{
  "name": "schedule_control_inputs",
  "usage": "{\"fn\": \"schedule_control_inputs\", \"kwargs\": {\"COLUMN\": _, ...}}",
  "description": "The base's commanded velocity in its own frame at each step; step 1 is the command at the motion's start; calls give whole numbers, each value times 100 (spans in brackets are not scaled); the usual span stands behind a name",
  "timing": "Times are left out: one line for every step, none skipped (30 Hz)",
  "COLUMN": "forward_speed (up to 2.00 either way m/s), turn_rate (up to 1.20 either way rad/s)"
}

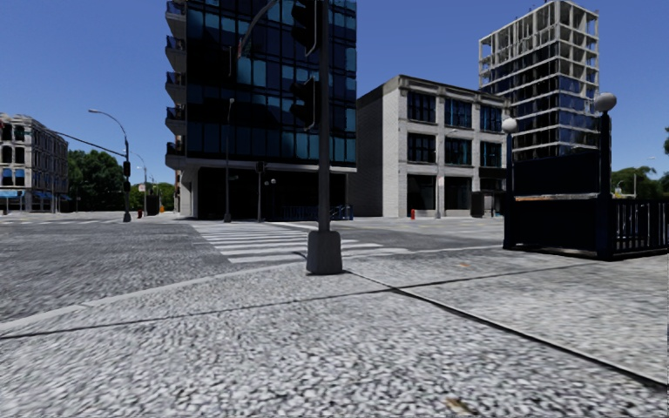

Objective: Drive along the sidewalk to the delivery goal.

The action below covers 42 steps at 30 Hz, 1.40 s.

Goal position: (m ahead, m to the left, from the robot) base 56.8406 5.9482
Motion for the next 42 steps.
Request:
{"fn": "schedule_control_inputs", "kwargs": {"forward_speed": 145, "turn_rate": 60}}
{"fn": "schedule_control_inputs", "kwargs": {"forward_speed": 145, "turn_rate": 60}}
{"fn": "schedule_control_inputs", "kwargs": {"forward_speed": 145, "turn_rate": 60}}
{"fn": "schedule_control_inputs", "kwargs": {"forward_speed": 146, "turn_rate": 60}}
{"fn": "schedule_control_inputs", "kwargs": {"forward_speed": 146, "turn_rate": 60}}
{"fn": "schedule_control_inputs", "kwargs": {"forward_speed": 146, "turn_rate": 60}}
{"fn": "schedule_control_inputs", "kwargs": {"forward_speed": 146, "turn_rate": 60}}
{"fn": "schedule_control_inputs", "kwargs": {"forward_speed": 146, "turn_rate": 60}}
{"fn": "schedule_control_inputs", "kwargs": {"forward_speed": 146, "turn_rate": 60}}
{"fn": "schedule_control_inputs", "kwargs": {"forward_speed": 148, "turn_rate": 60}}
{"fn": "schedule_control_inputs", "kwargs": {"forward_speed": 148, "turn_rate": 60}}
{"fn": "schedule_control_inputs", "kwargs": {"forward_speed": 150, "turn_rate": 47}}
{"fn": "schedule_control_inputs", "kwargs": {"forward_speed": 153, "turn_rate": 29}}
{"fn": "schedule_control_inputs", "kwargs": {"forward_speed": 155, "turn_rate": 0}}
{"fn": "schedule_control_inputs", "kwargs": {"forward_speed": 157, "turn_rate": 0}}
{"fn": "schedule_control_inputs", "kwargs": {"forward_speed": 157, "turn_rate": 0}}
{"fn": "schedule_control_inputs", "kwargs": {"forward_speed": 157, "turn_rate": 0}}
{"fn": "schedule_control_inputs", "kwargs": {"forward_speed": 157, "turn_rate": 0}}
{"fn": "schedule_control_inputs", "kwargs": {"forward_speed": 157, "turn_rate": 0}}
{"fn": "schedule_control_inputs", "kwargs": {"forward_speed": 157, "turn_rate": 0}}
{"fn": "schedule_control_inputs", "kwargs": {"forward_speed": 157, "turn_rate": 0}}
{"fn": "schedule_control_inputs", "kwargs": {"forward_speed": 157, "turn_rate": 0}}
{"fn": "schedule_control_inputs", "kwargs": {"forward_speed": 159, "turn_rate": 0}}
{"fn": "schedule_control_inputs", "kwargs": {"forward_speed": 184, "turn_rate": 0}}
{"fn": "schedule_control_inputs", "kwargs": {"forward_speed": 184, "turn_rate": 0}}
{"fn": "schedule_control_inputs", "kwargs": {"forward_speed": 193, "turn_rate": 0}}
{"fn": "schedule_control_inputs", "kwargs": {"forward_speed": 195, "turn_rate": 0}}
{"fn": "schedule_control_inputs", "kwargs": {"forward_speed": 195, "turn_rate": 0}}
{"fn": "schedule_control_inputs", "kwargs": {"forward_speed": 195, "turn_rate": 0}}
{"fn": "schedule_control_inputs", "kwargs": {"forward_speed": 196, "turn_rate": 0}}
{"fn": "schedule_control_inputs", "kwargs": {"forward_speed": 196, "turn_rate": 0}}
{"fn": "schedule_control_inputs", "kwargs": {"forward_speed": 196, "turn_rate": 0}}
{"fn": "schedule_control_inputs", "kwargs": {"forward_speed": 196, "turn_rate": 0}}
{"fn": "schedule_control_inputs", "kwargs": {"forward_speed": 196, "turn_rate": 0}}
{"fn": "schedule_control_inputs", "kwargs": {"forward_speed": 196, "turn_rate": 0}}
{"fn": "schedule_control_inputs", "kwargs": {"forward_speed": 196, "turn_rate": 0}}
{"fn": "schedule_control_inputs", "kwargs": {"forward_speed": 196, "turn_rate": 0}}
{"fn": "schedule_control_inputs", "kwargs": {"forward_speed": 196, "turn_rate": 0}}
{"fn": "schedule_control_inputs", "kwargs": {"forward_speed": 196, "turn_rate": 0}}
{"fn": "schedule_control_inputs", "kwargs": {"forward_speed": 196, "turn_rate": 0}}
{"fn": "schedule_control_inputs", "kwargs": {"forward_speed": 196, "turn_rate": 0}}
{"fn": "schedule_control_inputs", "kwargs": {"forward_speed": 196, "turn_rate": 0}}
